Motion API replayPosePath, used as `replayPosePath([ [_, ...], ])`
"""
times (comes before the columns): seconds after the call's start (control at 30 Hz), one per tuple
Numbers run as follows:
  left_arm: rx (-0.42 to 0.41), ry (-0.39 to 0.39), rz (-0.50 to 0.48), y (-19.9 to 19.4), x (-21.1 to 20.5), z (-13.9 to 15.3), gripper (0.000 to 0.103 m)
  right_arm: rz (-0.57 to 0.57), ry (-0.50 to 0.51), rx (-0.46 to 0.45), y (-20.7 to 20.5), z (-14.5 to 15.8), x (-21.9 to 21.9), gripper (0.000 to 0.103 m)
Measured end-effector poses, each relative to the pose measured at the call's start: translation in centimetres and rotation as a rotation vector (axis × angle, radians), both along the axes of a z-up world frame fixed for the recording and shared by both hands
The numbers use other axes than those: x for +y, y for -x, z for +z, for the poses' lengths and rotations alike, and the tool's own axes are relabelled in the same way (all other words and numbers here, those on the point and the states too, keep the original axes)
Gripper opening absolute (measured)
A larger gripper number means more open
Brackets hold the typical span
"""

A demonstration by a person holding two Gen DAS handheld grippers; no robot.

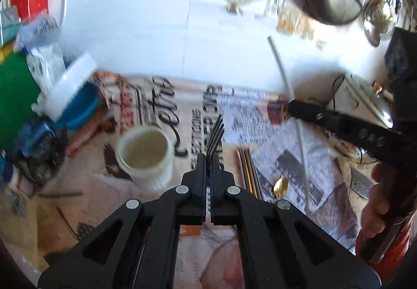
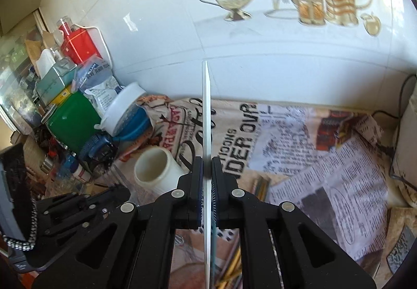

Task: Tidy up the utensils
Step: 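Lift the fork with the left tool while the right tool carries the chopstick toward the white cup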

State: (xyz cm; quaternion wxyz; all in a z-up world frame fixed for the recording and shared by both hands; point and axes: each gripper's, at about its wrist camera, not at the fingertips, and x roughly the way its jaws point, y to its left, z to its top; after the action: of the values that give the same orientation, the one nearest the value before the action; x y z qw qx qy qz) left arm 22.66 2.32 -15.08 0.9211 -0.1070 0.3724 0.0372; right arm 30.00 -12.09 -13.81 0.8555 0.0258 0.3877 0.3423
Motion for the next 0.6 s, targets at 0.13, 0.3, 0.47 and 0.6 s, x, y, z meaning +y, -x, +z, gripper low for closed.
replayPosePath([
  [0.13,-0.061,-0.01,0.0,0.7,2.4,2.4,0.0,0.001,0.0,-0.04,0.3,1.4,2.7,0.006],
  [0.3,-0.116,-0.014,0.005,1.0,5.3,4.5,0.0,0.006,-0.022,-0.079,0.3,3.1,5.6,0.006],
  [0.47,-0.142,-0.019,0.003,0.9,7.9,5.5,0.0,-0.005,-0.028,-0.121,-0.2,4.1,8.5,0.006],
  [0.6,-0.154,-0.018,0.001,0.5,9.7,5.5,0.0,-0.019,-0.026,-0.14,-1.1,3.9,10.7,0.006],
])
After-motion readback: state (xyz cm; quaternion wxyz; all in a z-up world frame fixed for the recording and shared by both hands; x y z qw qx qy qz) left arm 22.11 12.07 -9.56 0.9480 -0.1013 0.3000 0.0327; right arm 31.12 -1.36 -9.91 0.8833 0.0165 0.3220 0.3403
